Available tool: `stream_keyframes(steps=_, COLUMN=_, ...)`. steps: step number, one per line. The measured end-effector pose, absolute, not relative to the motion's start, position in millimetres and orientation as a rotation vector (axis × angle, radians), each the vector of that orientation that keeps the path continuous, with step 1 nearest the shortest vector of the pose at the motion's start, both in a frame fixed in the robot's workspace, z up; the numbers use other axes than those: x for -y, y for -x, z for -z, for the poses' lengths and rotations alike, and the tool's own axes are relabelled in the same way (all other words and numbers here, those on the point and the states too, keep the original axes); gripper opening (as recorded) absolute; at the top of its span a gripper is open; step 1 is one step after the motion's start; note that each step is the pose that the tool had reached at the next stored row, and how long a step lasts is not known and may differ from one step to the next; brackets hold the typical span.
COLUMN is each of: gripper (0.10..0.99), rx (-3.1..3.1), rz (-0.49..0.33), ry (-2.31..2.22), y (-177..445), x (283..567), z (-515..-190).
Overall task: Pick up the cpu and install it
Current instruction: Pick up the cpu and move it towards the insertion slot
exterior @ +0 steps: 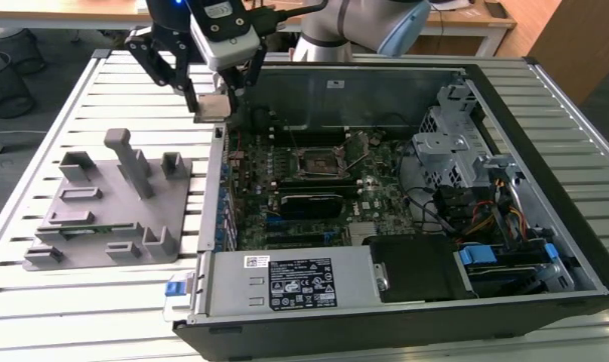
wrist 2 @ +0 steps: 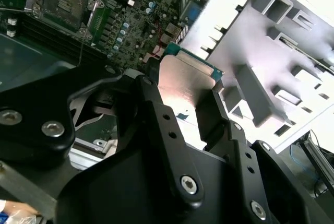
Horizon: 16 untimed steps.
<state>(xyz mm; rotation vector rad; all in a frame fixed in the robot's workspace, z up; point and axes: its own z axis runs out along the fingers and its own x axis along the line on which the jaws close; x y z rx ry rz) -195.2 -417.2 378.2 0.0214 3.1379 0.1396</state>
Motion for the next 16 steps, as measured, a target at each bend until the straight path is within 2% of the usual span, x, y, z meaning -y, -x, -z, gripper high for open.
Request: stream_keyframes(steps=16, gripper=0.525, rx=-3.138, rz=-0.141, ry=-0.020, y=161.0, x=396.2, z=-375.3)
